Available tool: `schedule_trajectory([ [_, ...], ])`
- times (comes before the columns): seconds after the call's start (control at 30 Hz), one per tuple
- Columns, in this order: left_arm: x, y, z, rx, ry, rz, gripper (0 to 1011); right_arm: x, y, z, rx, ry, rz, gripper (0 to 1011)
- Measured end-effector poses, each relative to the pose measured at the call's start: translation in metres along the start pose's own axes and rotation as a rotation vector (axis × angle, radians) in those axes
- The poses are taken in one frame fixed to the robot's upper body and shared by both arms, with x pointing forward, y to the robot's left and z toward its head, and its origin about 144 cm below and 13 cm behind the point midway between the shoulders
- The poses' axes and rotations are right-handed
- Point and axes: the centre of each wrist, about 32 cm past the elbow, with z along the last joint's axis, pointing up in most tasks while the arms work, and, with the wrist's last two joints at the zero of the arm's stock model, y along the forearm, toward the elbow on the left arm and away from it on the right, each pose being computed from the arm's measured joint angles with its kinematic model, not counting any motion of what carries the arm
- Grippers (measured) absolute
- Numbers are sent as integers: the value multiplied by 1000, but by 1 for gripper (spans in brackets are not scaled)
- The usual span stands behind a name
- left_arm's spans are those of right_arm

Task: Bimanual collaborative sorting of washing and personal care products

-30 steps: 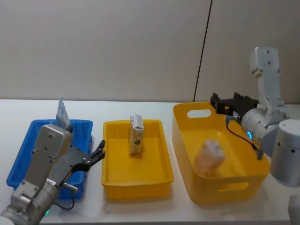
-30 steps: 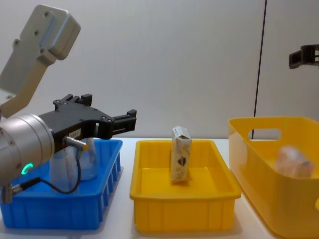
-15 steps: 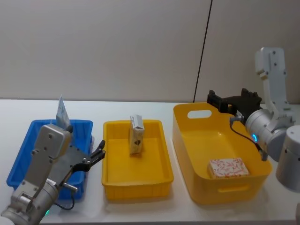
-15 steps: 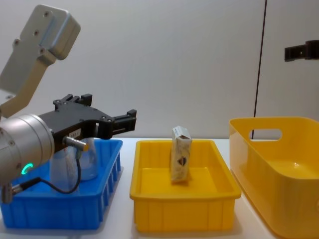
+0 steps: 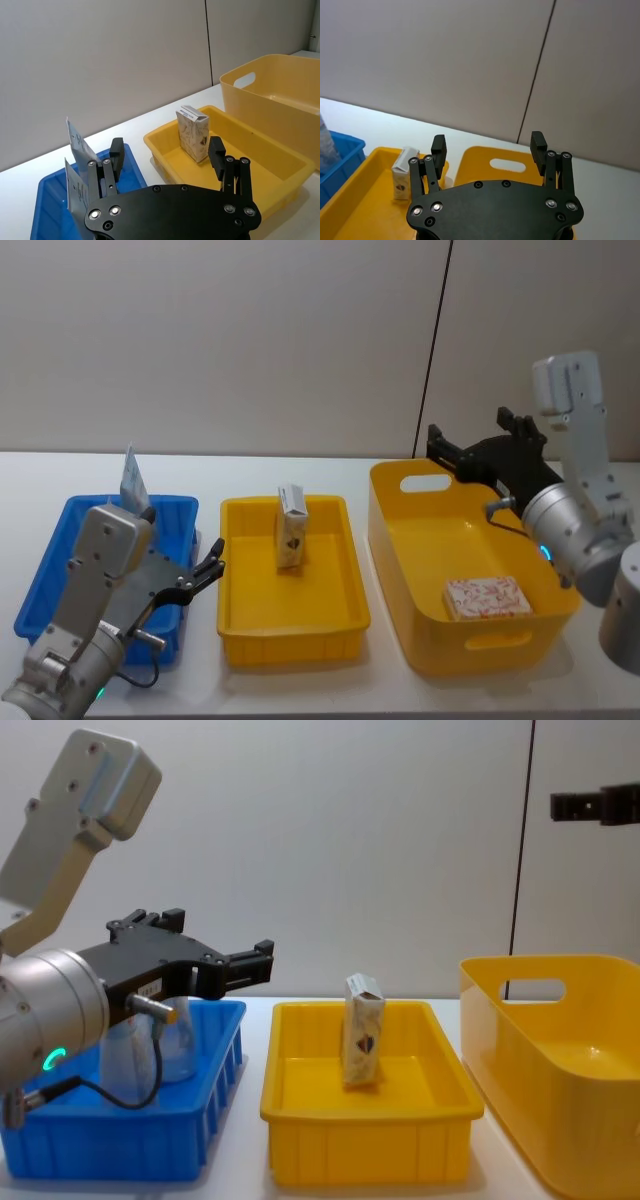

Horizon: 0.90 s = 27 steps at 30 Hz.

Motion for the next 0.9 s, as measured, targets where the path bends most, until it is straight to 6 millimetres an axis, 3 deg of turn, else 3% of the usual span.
schedule_trajectory([
  [0.4,0,0,0,0,0,0,1001,0,-11,-25,106,-90,117,1004],
  [0.9,1,-1,2,35,12,47,1001,-1,-16,-37,146,-130,172,1004],
])
